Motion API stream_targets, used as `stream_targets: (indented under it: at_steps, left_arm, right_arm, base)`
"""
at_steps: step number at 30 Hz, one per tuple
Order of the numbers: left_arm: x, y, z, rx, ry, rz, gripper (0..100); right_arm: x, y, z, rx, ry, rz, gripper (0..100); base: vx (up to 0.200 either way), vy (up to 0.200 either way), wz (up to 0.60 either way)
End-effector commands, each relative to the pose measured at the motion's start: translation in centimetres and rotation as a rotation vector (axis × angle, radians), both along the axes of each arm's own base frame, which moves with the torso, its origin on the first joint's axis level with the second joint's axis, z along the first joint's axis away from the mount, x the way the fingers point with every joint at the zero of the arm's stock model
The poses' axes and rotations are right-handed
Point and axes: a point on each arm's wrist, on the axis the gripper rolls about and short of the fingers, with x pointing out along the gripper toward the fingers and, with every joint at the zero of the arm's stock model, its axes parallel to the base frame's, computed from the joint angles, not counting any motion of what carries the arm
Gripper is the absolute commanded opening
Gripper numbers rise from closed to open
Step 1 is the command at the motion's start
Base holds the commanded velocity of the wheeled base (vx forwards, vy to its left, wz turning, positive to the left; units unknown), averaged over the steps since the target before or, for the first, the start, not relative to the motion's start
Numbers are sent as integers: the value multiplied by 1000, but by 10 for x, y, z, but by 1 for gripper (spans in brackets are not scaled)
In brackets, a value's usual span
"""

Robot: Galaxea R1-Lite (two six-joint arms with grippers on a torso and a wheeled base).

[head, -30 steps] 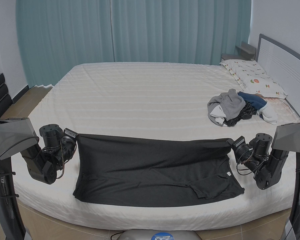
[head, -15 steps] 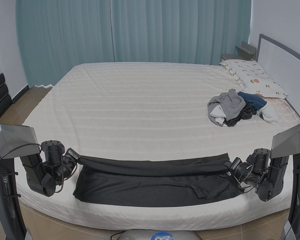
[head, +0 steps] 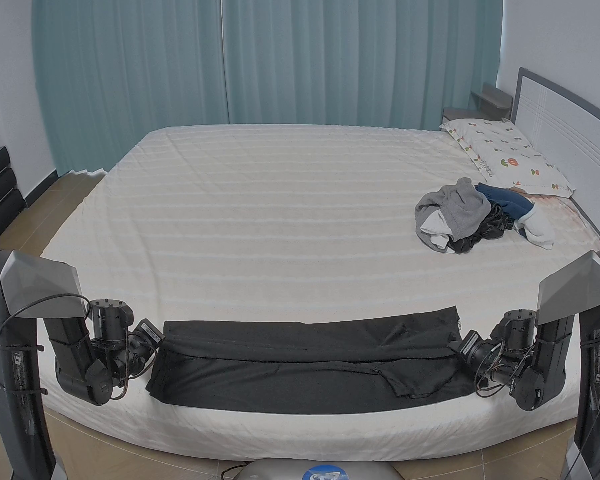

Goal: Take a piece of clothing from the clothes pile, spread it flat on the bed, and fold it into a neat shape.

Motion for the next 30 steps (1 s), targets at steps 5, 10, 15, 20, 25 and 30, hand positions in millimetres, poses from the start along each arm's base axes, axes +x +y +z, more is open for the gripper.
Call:
stream_targets:
  at_steps: [5, 10, 15, 20, 25, 30]
  left_arm:
    - [-4, 0, -3, 3, 19, -2, 0]
    - [-8, 1, -1, 2, 18, 0, 100]
    - [-14, 4, 6, -2, -25, 7, 100]
    - [-16, 6, 20, -16, -74, 13, 100]
    - [-12, 6, 34, -59, -127, -11, 100]
    - [3, 4, 37, -74, -172, -23, 100]
  right_arm:
    - [-3, 2, -4, -3, 15, 3, 0]
    - [-2, -2, 4, 7, -12, -19, 100]
    - [-5, -8, 26, 25, -58, -46, 100]
    - [-14, -24, 64, 81, -151, -74, 100]
    - [-8, -41, 54, 117, -129, -81, 100]
    - [3, -52, 44, 190, -117, -102, 100]
  base:
    - [0, 0, 0]
    - [0, 0, 0]
    - [0, 0, 0]
    - [0, 0, 0]
    - [0, 0, 0]
    - [0, 0, 0]
